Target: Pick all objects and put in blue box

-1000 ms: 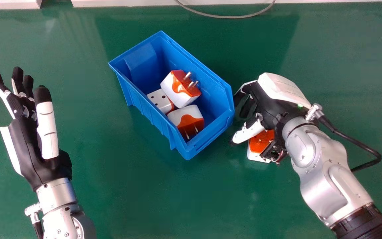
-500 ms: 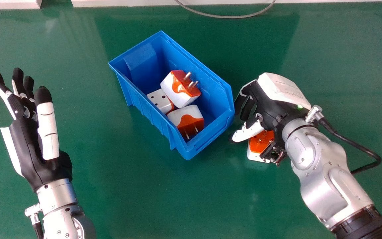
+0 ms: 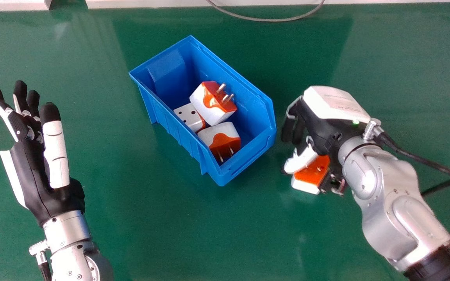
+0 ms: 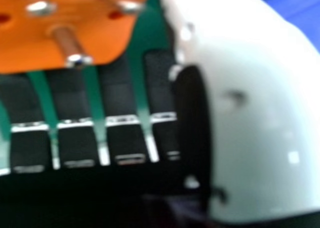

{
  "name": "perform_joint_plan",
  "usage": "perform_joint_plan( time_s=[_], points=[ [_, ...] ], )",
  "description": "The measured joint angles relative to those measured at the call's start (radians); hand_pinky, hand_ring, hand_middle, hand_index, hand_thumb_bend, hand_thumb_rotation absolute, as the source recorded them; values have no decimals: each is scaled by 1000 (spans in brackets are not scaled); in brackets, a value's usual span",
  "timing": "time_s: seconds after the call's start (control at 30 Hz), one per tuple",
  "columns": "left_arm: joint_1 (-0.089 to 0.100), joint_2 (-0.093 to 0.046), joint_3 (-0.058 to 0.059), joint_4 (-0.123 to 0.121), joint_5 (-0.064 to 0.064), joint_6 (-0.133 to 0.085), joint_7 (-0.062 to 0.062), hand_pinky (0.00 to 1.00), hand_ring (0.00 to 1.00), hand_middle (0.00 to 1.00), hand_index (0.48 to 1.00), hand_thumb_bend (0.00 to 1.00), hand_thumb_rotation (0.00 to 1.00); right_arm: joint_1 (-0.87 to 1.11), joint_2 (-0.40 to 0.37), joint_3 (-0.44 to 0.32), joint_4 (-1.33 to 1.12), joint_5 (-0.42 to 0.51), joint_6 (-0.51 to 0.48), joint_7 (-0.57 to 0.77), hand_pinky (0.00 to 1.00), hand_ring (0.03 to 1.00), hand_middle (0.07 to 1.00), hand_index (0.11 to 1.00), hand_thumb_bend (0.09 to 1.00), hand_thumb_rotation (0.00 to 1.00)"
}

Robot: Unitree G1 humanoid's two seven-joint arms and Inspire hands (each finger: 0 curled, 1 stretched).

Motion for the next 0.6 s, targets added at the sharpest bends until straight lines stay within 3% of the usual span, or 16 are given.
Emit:
perform_joint_plan(
  time_s=[0.07, 0.1, 0.27, 0.6],
  points=[
    [0, 0, 0, 0, 1, 0, 0, 926, 973, 981, 979, 761, 747, 1, -10, 0, -66, -12, 48, 82, 895, 928, 945, 895, 949, 216],
    [0, 0, 0, 0, 1, -1, 1, 927, 974, 981, 979, 757, 748, 3, -15, 0, -88, -14, 62, 113, 933, 954, 965, 931, 968, 227],
    [0, 0, 0, 0, 1, -1, 1, 927, 975, 979, 979, 741, 746, 19, -25, 9, -140, -22, 88, 192, 991, 994, 996, 991, 997, 258],
    [0, 0, 0, 0, 3, -1, 1, 920, 971, 977, 975, 748, 733, 20, -30, 22, -140, -44, 97, 218, 1000, 1000, 1000, 1000, 1000, 289]
  ],
)
